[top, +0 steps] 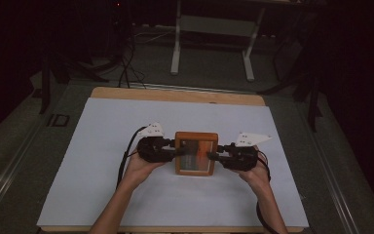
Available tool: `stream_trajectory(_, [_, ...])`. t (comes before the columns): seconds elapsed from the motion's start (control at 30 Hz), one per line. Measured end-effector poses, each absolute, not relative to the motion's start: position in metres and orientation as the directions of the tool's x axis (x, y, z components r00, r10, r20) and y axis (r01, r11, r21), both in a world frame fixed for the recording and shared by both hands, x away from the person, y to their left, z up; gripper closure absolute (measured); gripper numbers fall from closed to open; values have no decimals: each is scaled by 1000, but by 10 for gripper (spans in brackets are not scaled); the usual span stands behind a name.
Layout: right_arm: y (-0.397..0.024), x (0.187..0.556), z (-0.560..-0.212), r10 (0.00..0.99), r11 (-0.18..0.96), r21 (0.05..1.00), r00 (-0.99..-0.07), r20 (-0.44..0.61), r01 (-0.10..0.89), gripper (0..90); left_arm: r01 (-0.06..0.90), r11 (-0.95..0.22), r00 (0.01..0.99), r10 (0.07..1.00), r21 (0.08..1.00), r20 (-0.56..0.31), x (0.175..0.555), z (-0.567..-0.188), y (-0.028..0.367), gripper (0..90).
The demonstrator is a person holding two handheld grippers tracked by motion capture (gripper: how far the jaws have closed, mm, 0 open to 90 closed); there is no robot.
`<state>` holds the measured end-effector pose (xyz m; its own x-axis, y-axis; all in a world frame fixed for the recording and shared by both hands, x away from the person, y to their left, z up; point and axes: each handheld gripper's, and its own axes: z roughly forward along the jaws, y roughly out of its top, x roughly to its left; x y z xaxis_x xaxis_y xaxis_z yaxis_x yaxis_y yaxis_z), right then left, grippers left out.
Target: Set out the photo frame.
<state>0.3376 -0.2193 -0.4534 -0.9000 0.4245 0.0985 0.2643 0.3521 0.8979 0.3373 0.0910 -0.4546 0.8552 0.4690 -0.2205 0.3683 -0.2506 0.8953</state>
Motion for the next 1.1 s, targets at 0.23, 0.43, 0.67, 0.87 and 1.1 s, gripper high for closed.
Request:
stream_trajectory(0.23, [-208, 341, -463, 424, 324, 892, -891, 161, 315, 643, 422, -225, 827, 492, 878, -271, 338, -459, 102, 585])
stream_trajectory(0.43, [-199, 343, -468, 424, 313, 888, -886, 186, 336, 639, 439, -226, 812, 515, 869, -276, 336, -460, 109, 580])
stream_trajectory(0.67, [-193, 346, -474, 430, 317, 879, -880, 202, 356, 637, 481, -217, 793, 521, 850, -315, 340, -468, 113, 574])
stream_trajectory(0.87, [-190, 349, -482, 437, 327, 868, -874, 212, 374, 632, 496, -216, 780, 536, 841, -322, 342, -475, 114, 567])
stream_trajectory(1.1, [-191, 352, -486, 442, 306, 869, -867, 231, 388, 632, 502, -201, 769, 548, 841, -328, 345, -477, 112, 565])
